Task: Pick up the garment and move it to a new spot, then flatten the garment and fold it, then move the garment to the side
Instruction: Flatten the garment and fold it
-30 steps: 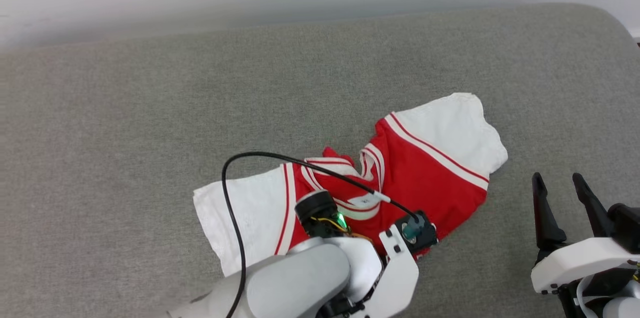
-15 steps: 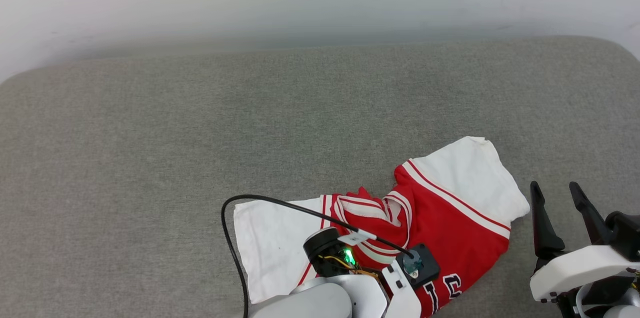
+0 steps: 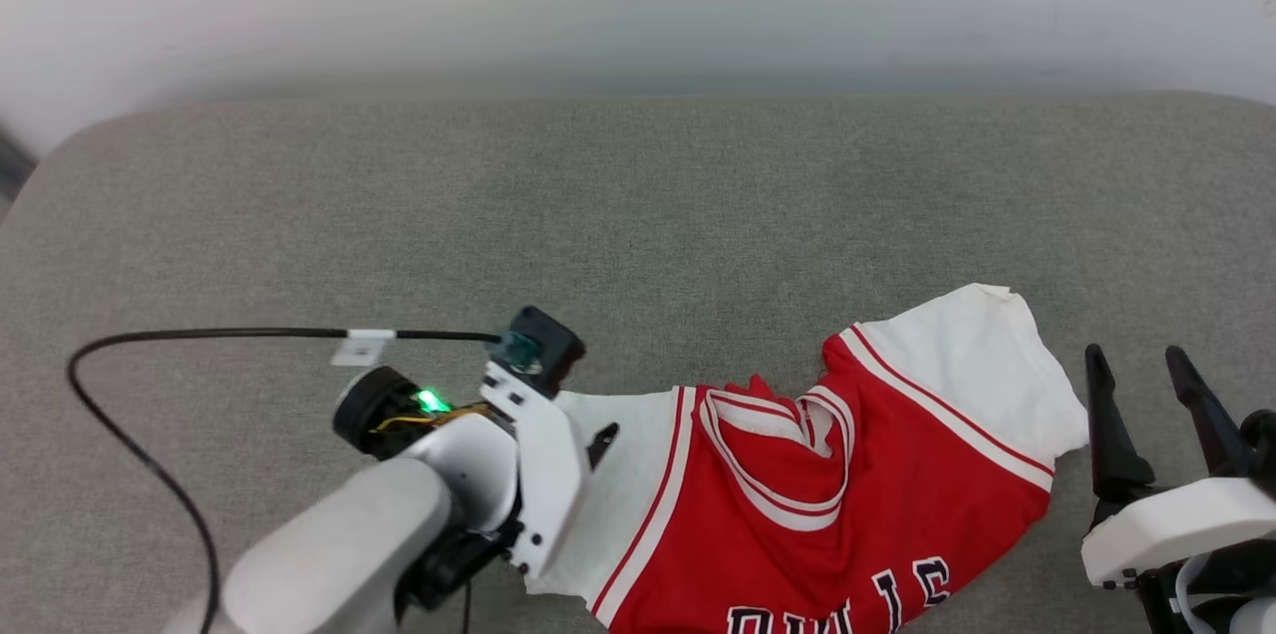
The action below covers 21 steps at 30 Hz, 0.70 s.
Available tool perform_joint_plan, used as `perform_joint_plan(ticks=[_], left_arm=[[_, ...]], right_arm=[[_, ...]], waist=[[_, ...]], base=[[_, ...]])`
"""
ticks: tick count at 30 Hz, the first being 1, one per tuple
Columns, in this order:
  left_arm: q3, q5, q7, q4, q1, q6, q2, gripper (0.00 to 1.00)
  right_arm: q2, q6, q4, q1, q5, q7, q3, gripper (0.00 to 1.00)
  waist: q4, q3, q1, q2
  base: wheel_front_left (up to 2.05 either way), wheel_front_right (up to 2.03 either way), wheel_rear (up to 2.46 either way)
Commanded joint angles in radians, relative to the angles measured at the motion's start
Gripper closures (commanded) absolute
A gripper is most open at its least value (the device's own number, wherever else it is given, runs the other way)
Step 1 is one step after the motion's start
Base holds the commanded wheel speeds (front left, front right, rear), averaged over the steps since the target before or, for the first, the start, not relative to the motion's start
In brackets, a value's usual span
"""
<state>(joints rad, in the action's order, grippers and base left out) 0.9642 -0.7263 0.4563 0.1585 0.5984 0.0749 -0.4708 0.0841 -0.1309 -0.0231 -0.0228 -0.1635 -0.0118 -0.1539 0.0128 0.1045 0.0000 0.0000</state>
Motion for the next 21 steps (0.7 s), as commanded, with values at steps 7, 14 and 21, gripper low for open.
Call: perform_joint_plan(ticks=[7,14,21], left_arm=[[-0.096,-0.056,-0.001,-0.004,0.004,0.036,-0.103,0.00],[-0.094,-0.104,0.141,0.085,0.069,-0.001,-0.136,0.00],[-0.104,-0.168,0.215,0.121,0.101,-0.013,-0.103,0.00]], right_arm=[[0.007,0.000,-0.006,-0.041,-0.009,-0.023,-0.013,0.00],[-0.010,0.001,-0.062,-0.066,0.012,-0.057,0.009,0.00],[-0.020,0.001,-0.104,-0.089,0.014,-0.086,0.017,0.00]], waist=[[-0.008,0.056,0.0000,0.0000],[-0.026,0.097,0.0000,0.0000],[-0.042,0.117,0.0000,0.0000]], base=[[0.00,0.00,0.00],[0.00,0.00,0.00],[0.00,0.00,0.00]])
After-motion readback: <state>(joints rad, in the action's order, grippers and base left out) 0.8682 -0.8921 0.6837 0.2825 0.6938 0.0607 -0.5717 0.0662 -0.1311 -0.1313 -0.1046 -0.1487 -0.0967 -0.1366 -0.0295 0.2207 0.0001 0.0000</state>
